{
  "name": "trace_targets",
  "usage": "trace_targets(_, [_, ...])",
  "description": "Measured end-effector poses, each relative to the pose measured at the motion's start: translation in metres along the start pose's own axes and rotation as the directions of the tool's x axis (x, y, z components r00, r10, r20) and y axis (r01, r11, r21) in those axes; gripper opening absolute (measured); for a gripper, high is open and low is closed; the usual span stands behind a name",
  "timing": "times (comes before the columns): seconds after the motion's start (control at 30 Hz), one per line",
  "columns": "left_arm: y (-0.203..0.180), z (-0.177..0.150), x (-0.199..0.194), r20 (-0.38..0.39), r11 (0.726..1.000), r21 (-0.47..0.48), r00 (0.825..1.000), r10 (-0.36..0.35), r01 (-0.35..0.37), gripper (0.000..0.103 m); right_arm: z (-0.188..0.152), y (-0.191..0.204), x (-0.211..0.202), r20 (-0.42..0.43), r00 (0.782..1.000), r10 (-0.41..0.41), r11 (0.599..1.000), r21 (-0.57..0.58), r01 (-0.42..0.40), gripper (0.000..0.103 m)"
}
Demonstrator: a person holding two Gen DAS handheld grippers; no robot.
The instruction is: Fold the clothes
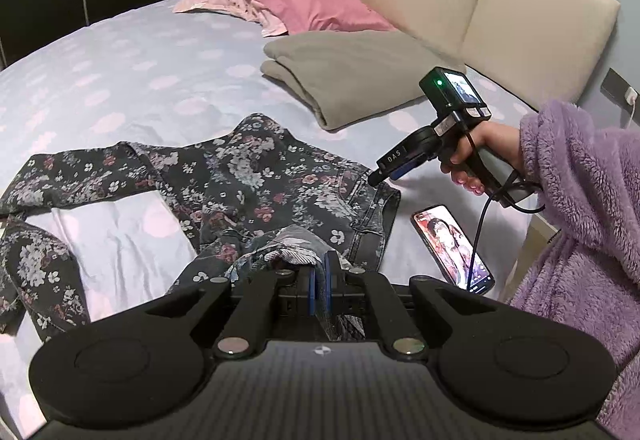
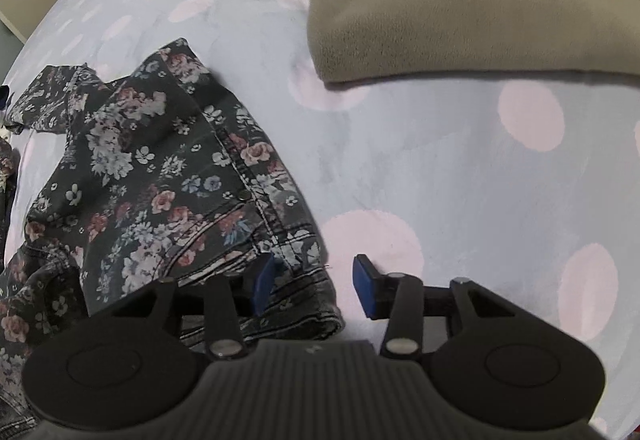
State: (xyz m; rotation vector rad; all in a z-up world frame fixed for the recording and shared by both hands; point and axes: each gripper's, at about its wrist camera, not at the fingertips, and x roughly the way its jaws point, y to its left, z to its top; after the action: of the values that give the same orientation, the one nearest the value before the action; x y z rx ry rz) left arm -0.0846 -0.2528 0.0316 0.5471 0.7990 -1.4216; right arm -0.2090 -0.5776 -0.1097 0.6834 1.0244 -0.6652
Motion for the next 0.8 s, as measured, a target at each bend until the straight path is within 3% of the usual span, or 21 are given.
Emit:
trace_targets(0.2, [0.003, -0.001, 0.0, -0.007, 1.0, -0.023, 1.0, 0.014, -0.014, 0.003, -0.004, -0.008, 0.012, -0.028, 0.999, 0.028, 0.999, 0.036, -0.027, 0.047])
trace_targets(0.3, [0.004, -0.001, -0.001, -0.008, 0.999, -0.034, 1.0, 0.017, -0.017, 0.003, -0.008, -0.012, 0.014, -0.037, 0.998, 0.053, 0.996, 0.071, -0.051, 0.038])
trace_targets(0.4, [0.003, -0.001, -0.003, -0.007, 0.999, -0.035, 1.0, 0.025, -0.025, 0.003, -0.011, -0.006, 0.01, -0.021, 0.999, 0.026, 0.998, 0.05, -0.025, 0.029])
trace_targets(0.43, [0.002, -0.001, -0.004, -0.006, 0.999, -0.036, 1.0, 0.026, -0.026, 0.003, -0.012, -0.004, 0.008, -0.009, 1.0, 0.004, 0.999, 0.038, -0.004, 0.019])
trace_targets(0.5, [0.002, -0.002, -0.006, -0.002, 0.999, -0.037, 1.0, 0.027, -0.027, 0.003, -0.013, -0.001, 0.001, 0.019, 1.0, -0.017, 0.999, 0.034, 0.016, 0.012])
trace_targets(0.67, [-0.005, 0.0, -0.018, 0.016, 1.0, -0.025, 1.0, 0.005, -0.004, 0.003, -0.011, -0.005, -0.037, 0.126, 0.992, 0.03, 0.996, 0.074, -0.04, 0.01])
trace_targets(0.8, [-0.016, 0.009, -0.032, 0.044, 0.997, -0.014, 0.997, -0.07, 0.07, 0.003, 0.004, -0.005, -0.086, 0.233, 0.972, 0.023, 0.997, 0.07, -0.04, 0.01])
